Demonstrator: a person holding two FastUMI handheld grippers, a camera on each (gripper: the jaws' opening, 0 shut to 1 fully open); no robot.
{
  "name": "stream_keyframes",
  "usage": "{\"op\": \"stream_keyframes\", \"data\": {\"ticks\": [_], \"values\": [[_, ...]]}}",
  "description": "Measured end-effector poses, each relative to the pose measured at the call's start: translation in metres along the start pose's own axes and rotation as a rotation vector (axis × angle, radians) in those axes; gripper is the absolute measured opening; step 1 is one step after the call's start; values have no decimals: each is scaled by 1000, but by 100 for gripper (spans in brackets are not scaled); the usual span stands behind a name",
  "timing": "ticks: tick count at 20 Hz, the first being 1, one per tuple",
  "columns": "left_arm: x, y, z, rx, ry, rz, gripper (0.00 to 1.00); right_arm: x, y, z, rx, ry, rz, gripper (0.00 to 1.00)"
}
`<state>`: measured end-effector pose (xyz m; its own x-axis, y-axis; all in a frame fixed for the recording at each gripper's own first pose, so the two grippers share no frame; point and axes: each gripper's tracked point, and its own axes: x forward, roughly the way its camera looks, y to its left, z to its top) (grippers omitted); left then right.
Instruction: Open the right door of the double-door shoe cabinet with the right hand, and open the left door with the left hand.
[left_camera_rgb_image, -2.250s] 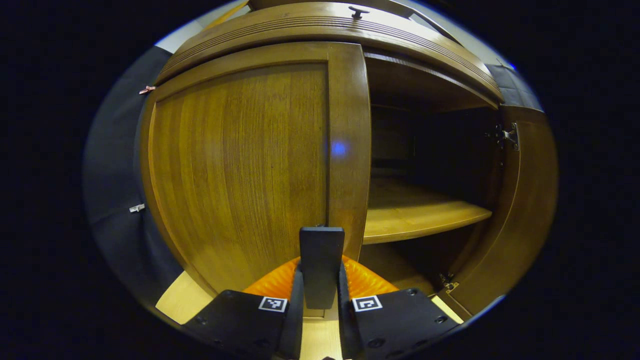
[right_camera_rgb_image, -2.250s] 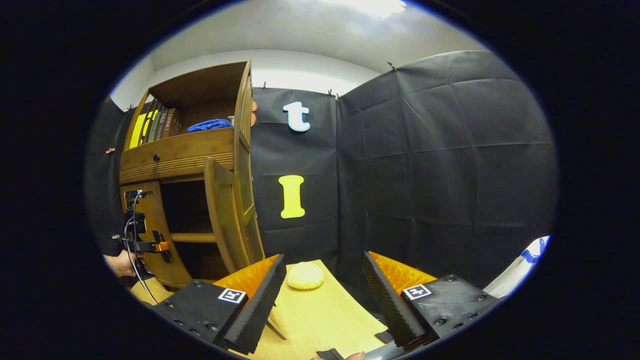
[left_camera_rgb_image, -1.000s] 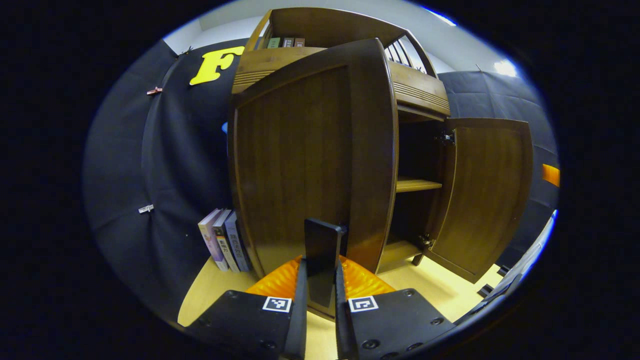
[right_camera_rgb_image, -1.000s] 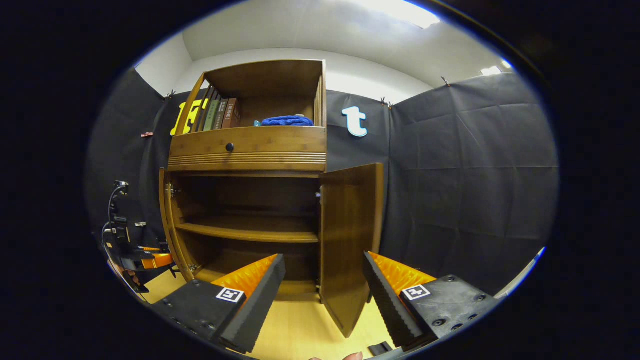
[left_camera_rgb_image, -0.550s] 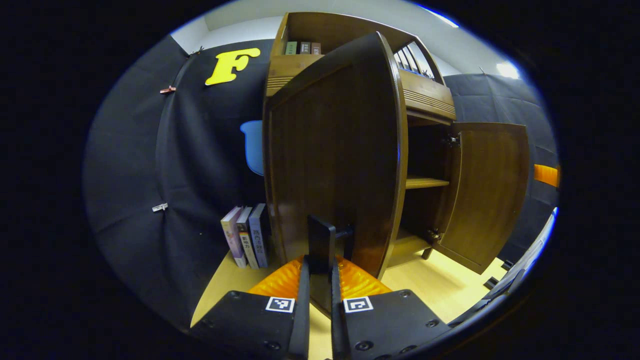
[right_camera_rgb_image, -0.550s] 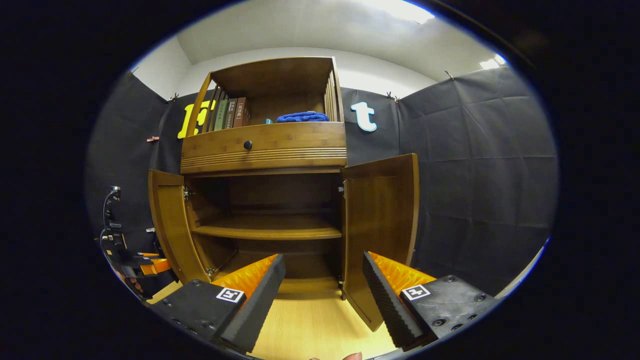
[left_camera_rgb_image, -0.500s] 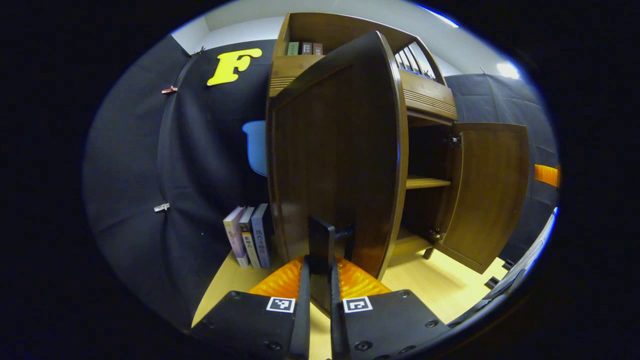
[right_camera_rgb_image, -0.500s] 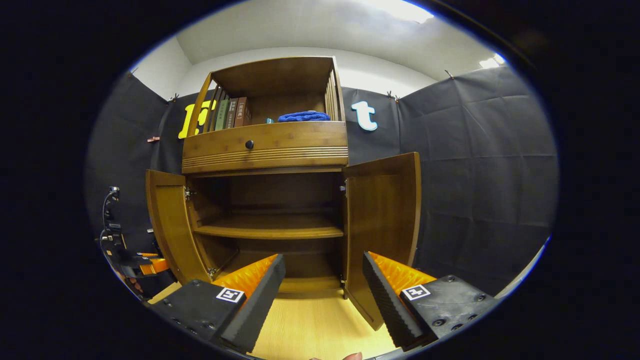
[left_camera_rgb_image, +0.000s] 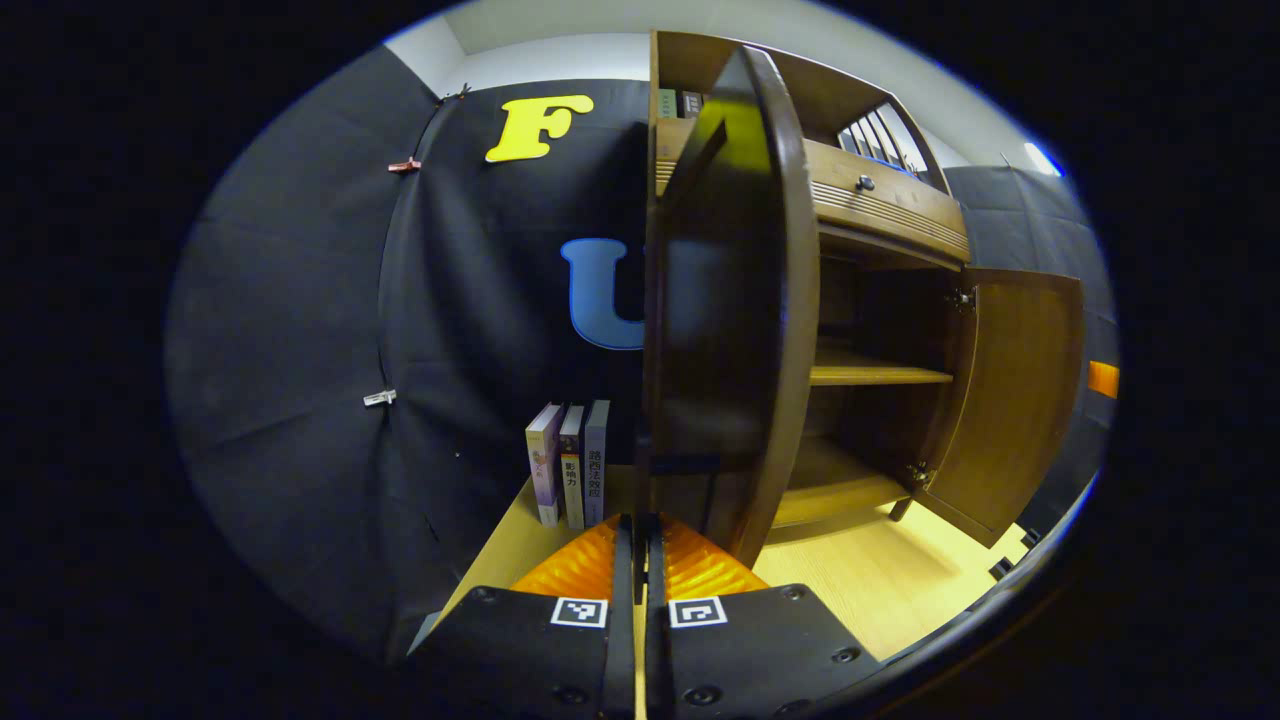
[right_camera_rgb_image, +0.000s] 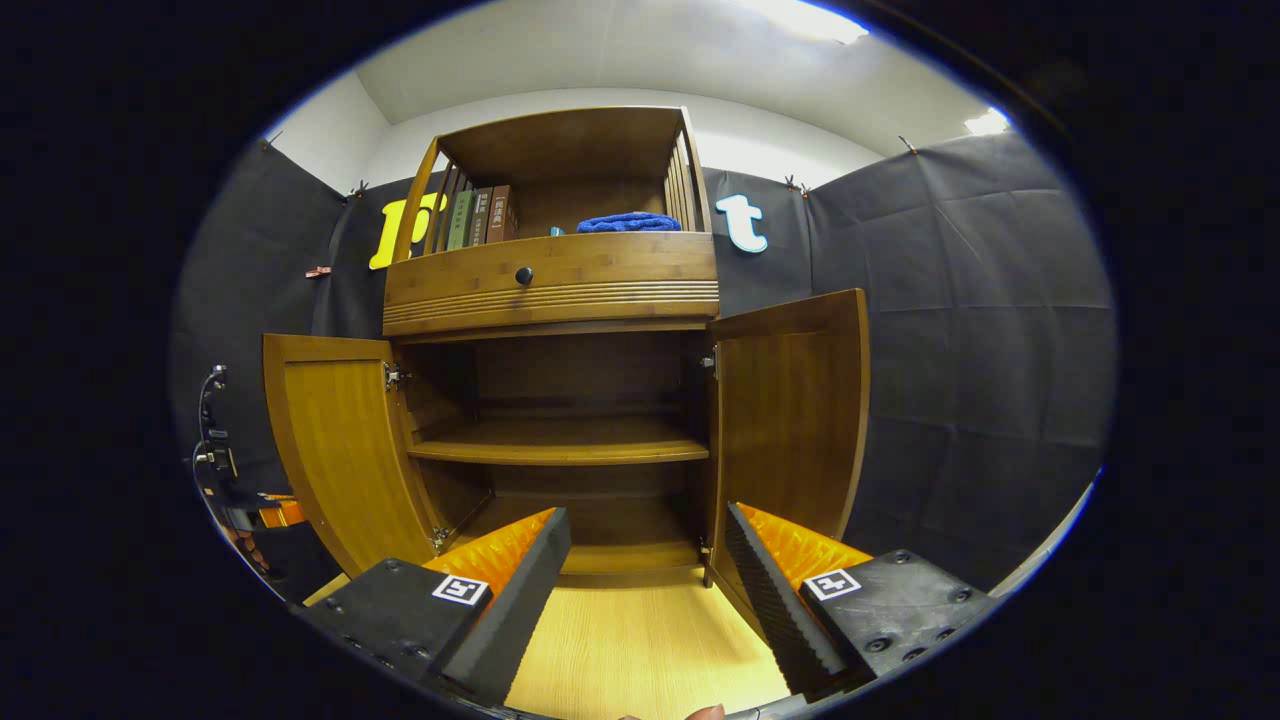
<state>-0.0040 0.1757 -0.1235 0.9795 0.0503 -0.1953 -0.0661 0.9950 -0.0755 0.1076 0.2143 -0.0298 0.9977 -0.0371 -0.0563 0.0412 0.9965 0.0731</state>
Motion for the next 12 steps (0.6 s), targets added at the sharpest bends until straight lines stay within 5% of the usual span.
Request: {"op": "stream_keyframes", "data": {"ticks": [12], "values": [[-21,6,-2,21,-17,33,8,-5,-1,0,4,-3,-2,98]]}}
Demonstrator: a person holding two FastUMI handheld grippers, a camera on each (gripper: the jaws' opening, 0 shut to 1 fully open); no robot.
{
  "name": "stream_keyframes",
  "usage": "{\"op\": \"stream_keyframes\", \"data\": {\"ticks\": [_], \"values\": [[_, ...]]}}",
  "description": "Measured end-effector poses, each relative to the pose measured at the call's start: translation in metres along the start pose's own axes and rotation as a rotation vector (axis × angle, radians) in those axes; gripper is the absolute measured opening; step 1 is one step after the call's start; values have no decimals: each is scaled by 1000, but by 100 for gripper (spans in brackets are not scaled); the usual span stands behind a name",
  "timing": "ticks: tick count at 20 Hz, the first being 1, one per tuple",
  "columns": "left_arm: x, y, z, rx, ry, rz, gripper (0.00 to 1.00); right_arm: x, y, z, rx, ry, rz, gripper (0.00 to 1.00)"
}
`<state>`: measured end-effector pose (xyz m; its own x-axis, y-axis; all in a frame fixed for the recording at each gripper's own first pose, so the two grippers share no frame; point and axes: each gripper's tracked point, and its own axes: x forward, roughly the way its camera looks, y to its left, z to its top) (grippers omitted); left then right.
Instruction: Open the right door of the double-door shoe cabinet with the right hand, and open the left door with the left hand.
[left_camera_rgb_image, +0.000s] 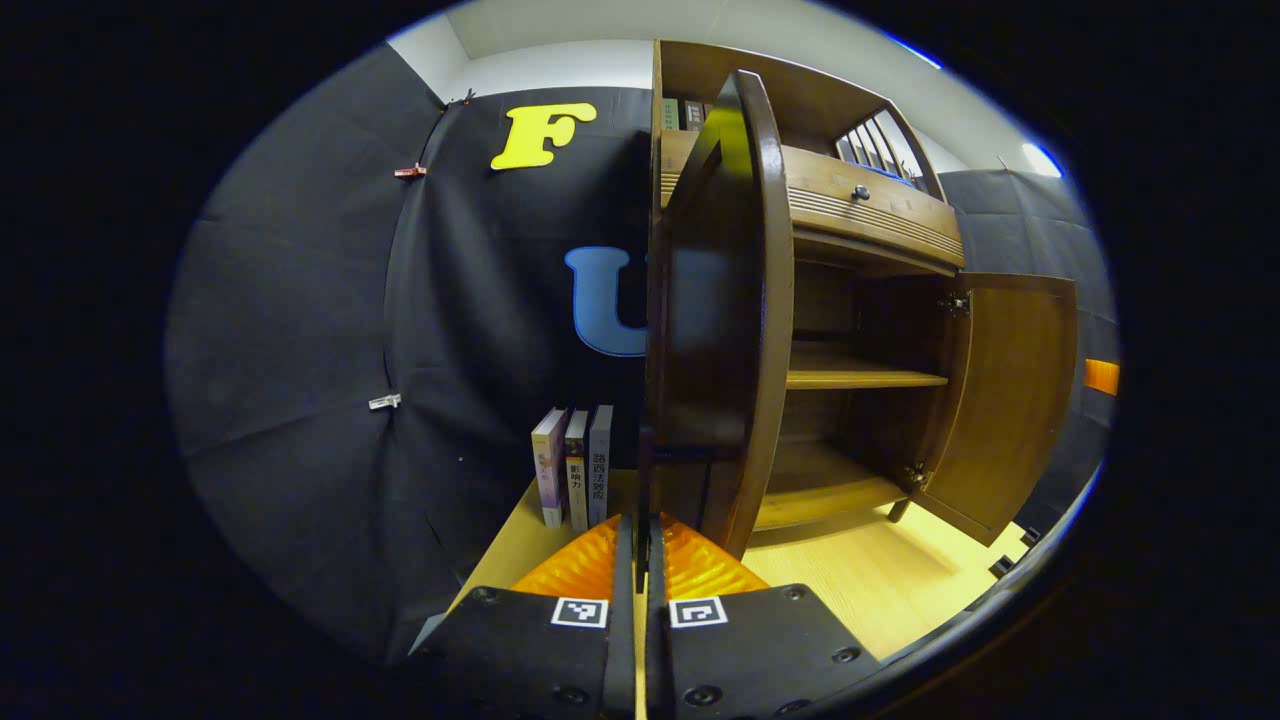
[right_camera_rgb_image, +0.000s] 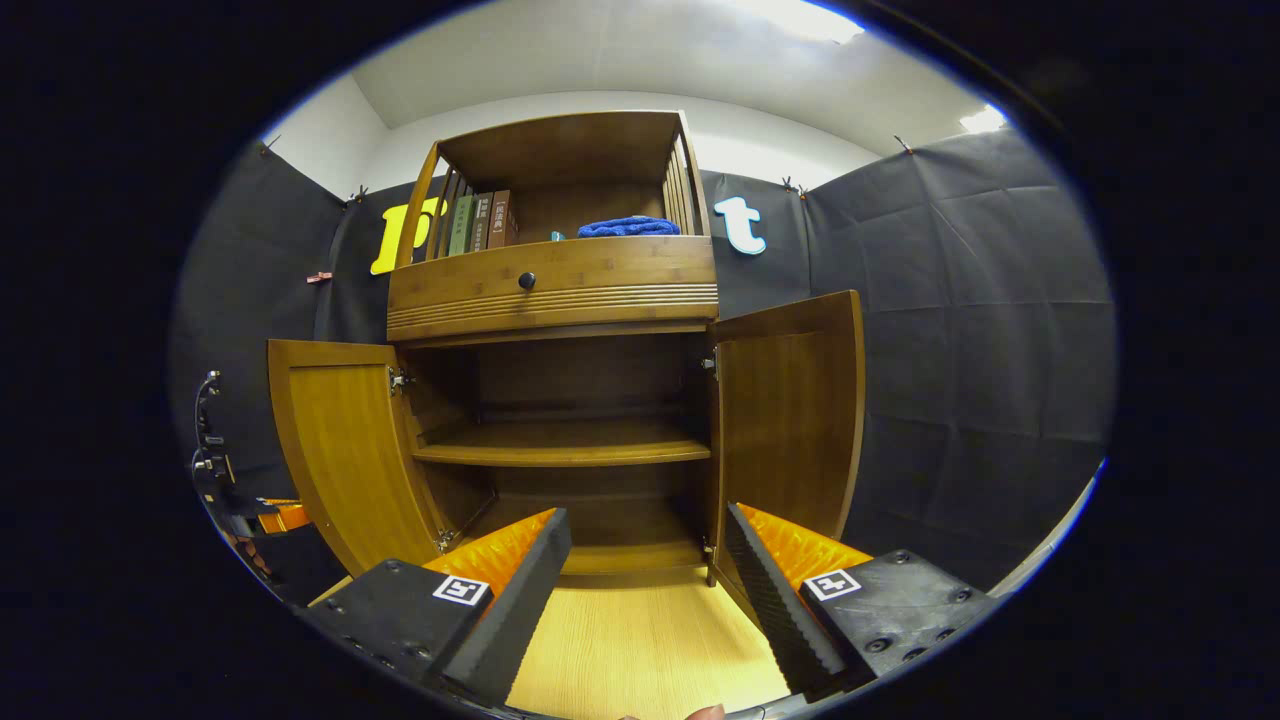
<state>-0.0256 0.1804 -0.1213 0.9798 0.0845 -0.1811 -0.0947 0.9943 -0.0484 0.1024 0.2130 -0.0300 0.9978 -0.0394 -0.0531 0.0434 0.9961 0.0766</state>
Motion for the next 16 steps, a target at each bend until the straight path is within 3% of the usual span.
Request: {"op": "stream_keyframes", "data": {"ticks": [6,9,10,11,12,15,16], "values": [[-26,2,-2,-8,-5,41,11,14,7,5,-2,-10,15,98],[-46,-8,5,23,-27,32,18,22,12,5,-18,-25,21,93],[-52,-14,9,31,-36,21,23,26,14,3,-21,-22,21,98],[-58,-20,11,38,-47,12,33,29,17,1,-18,-18,25,93],[-64,-25,15,42,-57,10,46,32,20,0,-12,-16,30,98],[-73,-45,17,39,-72,-7,84,43,28,2,-7,-23,46,98],[-73,-52,15,36,-68,-23,89,47,29,2,-16,-22,50,98]]}}
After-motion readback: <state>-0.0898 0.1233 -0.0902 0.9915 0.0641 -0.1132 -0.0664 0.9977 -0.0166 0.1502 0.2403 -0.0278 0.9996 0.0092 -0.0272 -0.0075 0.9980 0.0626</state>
